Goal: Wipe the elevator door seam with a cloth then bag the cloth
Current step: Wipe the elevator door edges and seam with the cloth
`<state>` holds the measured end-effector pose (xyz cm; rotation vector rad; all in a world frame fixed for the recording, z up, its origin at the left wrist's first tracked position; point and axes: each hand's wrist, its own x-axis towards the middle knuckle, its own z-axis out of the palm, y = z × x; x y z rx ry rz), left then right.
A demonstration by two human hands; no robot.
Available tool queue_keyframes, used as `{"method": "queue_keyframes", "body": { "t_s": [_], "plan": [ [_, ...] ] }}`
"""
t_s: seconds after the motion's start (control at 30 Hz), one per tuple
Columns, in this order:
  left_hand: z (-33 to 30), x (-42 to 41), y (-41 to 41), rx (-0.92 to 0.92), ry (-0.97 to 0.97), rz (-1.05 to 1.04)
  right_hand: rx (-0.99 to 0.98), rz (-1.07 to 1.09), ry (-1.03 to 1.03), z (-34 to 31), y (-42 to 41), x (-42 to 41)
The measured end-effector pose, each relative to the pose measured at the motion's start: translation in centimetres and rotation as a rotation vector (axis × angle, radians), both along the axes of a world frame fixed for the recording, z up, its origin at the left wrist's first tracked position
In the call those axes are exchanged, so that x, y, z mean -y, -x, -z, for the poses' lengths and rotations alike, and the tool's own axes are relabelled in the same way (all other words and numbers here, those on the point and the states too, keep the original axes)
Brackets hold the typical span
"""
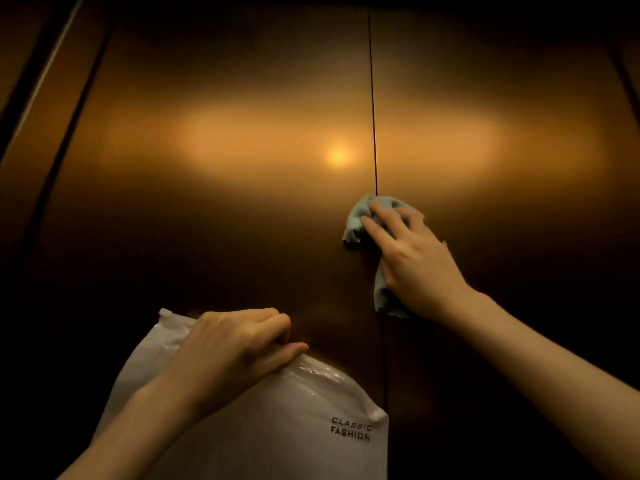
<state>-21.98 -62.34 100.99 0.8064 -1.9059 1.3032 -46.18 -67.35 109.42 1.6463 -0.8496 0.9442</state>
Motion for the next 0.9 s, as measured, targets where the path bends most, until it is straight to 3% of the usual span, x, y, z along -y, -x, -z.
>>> {"method": "queue_keyframes", "body": {
  "t_s": [0.17, 0.37, 0.6, 0.9],
  "plan": [
    [4.3, -0.9, 0.2, 0.044, -0.089, -0.051, 0.071, -0.115, -0.018, 7.7, -0.2, 0.2],
    [9.0, -1.7, 0.7, 0.093, -0.162, -0.079, 0.131, -0.105, -0.003, 16.0, -0.8, 0.3],
    [13.6, -2.1, -0.5, 0.061, -0.324, -0.073, 0.275, -0.147, -0.118, 24.0, -1.9, -0.5],
    [19.8, -3.4, 0.3, -0.062, -0.636, -0.203, 0.237, -0.085, -0.268, 36.0, -0.4, -1.8]
  ]
}}
